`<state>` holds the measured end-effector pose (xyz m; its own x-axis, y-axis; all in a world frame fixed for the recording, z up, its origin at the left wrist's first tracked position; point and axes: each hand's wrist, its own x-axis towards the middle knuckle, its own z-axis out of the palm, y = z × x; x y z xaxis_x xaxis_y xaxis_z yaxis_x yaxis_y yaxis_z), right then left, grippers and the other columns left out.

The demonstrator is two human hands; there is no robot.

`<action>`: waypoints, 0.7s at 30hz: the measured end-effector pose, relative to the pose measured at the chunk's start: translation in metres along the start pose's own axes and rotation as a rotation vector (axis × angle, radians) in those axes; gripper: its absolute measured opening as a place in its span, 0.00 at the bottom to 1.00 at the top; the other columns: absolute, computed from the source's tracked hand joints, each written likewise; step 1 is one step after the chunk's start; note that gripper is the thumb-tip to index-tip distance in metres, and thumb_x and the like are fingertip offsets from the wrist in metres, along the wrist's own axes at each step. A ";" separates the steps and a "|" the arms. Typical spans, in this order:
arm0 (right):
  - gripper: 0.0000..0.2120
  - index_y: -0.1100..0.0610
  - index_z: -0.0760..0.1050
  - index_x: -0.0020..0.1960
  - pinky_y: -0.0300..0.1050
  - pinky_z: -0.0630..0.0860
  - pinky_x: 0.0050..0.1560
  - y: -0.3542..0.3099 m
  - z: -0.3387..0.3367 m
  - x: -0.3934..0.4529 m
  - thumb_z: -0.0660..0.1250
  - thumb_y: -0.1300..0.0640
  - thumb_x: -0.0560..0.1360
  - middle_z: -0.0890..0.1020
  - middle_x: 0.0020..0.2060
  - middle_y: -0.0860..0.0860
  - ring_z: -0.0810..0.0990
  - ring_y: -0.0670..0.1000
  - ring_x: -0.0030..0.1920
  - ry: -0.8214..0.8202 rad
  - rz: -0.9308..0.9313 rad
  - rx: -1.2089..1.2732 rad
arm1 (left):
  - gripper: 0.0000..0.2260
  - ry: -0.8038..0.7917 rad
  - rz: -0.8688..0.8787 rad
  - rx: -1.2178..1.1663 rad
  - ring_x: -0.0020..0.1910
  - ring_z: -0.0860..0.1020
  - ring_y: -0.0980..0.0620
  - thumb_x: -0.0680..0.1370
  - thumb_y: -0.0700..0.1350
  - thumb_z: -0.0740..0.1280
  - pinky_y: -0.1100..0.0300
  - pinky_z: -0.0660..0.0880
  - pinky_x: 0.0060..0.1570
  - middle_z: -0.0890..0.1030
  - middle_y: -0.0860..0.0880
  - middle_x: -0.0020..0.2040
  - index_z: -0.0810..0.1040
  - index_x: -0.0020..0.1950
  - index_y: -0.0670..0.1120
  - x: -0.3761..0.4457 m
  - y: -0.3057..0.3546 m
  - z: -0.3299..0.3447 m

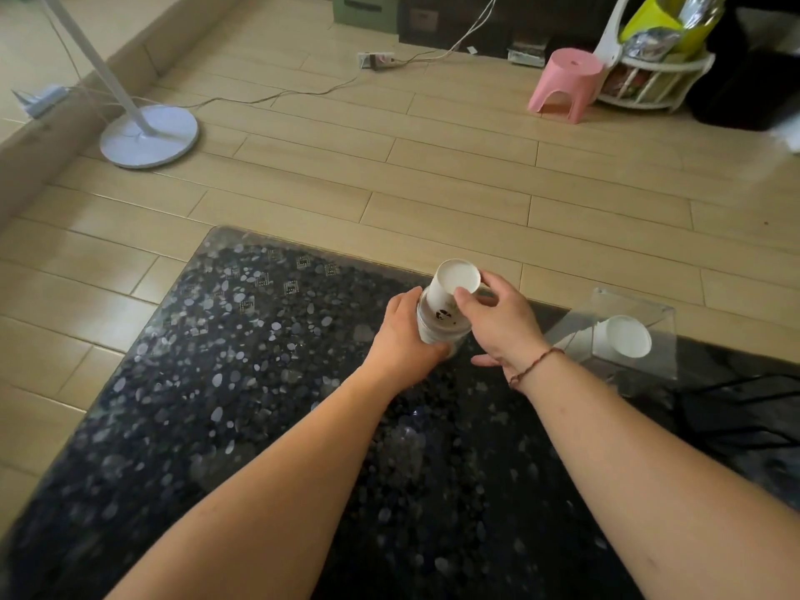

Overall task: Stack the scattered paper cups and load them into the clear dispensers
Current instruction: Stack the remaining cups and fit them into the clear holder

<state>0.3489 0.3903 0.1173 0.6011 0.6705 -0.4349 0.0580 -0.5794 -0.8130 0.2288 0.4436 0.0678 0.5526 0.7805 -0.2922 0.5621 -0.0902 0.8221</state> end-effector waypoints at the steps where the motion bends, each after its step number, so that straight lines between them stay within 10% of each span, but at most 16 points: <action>1: 0.22 0.44 0.66 0.71 0.58 0.81 0.50 0.002 0.001 0.001 0.64 0.46 0.78 0.75 0.60 0.48 0.75 0.52 0.57 -0.008 -0.001 0.002 | 0.36 -0.006 -0.025 -0.014 0.66 0.74 0.48 0.72 0.44 0.74 0.50 0.74 0.64 0.64 0.51 0.72 0.61 0.76 0.47 0.002 -0.003 0.000; 6: 0.29 0.48 0.61 0.74 0.44 0.73 0.61 0.030 -0.009 -0.016 0.63 0.42 0.77 0.74 0.66 0.45 0.75 0.47 0.63 -0.034 -0.127 -0.046 | 0.37 0.187 -0.087 -0.054 0.68 0.71 0.48 0.73 0.45 0.73 0.49 0.73 0.66 0.64 0.48 0.73 0.58 0.78 0.49 -0.008 -0.009 0.009; 9: 0.21 0.50 0.70 0.69 0.39 0.75 0.57 0.072 -0.025 -0.053 0.65 0.47 0.78 0.77 0.61 0.44 0.77 0.42 0.57 -0.066 -0.061 0.044 | 0.23 0.432 0.256 0.036 0.54 0.72 0.55 0.74 0.38 0.70 0.62 0.74 0.55 0.69 0.53 0.58 0.69 0.66 0.47 -0.041 -0.011 0.020; 13: 0.07 0.52 0.81 0.49 0.45 0.79 0.42 0.143 -0.069 -0.089 0.66 0.61 0.77 0.86 0.46 0.54 0.85 0.49 0.43 0.145 0.153 0.131 | 0.16 0.086 0.602 0.150 0.52 0.74 0.59 0.75 0.41 0.69 0.70 0.72 0.53 0.73 0.58 0.56 0.72 0.61 0.51 -0.060 -0.013 0.056; 17: 0.10 0.55 0.78 0.54 0.51 0.78 0.43 0.166 -0.123 -0.077 0.60 0.55 0.80 0.81 0.57 0.60 0.81 0.55 0.50 0.437 0.331 0.548 | 0.17 -0.232 -0.025 -0.281 0.57 0.78 0.53 0.80 0.57 0.64 0.57 0.76 0.56 0.78 0.54 0.62 0.73 0.67 0.54 -0.040 0.029 0.091; 21: 0.42 0.44 0.61 0.75 0.71 0.62 0.67 0.147 -0.140 -0.052 0.54 0.25 0.66 0.63 0.75 0.46 0.59 0.54 0.75 0.120 0.270 0.600 | 0.32 -0.323 -0.241 -0.544 0.75 0.63 0.49 0.79 0.67 0.56 0.47 0.60 0.74 0.66 0.52 0.76 0.60 0.79 0.53 -0.023 0.063 0.117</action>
<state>0.4378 0.2058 0.0743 0.6187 0.4619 -0.6356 -0.5398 -0.3379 -0.7710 0.3237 0.3472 0.0688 0.6539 0.5083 -0.5604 0.3500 0.4534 0.8197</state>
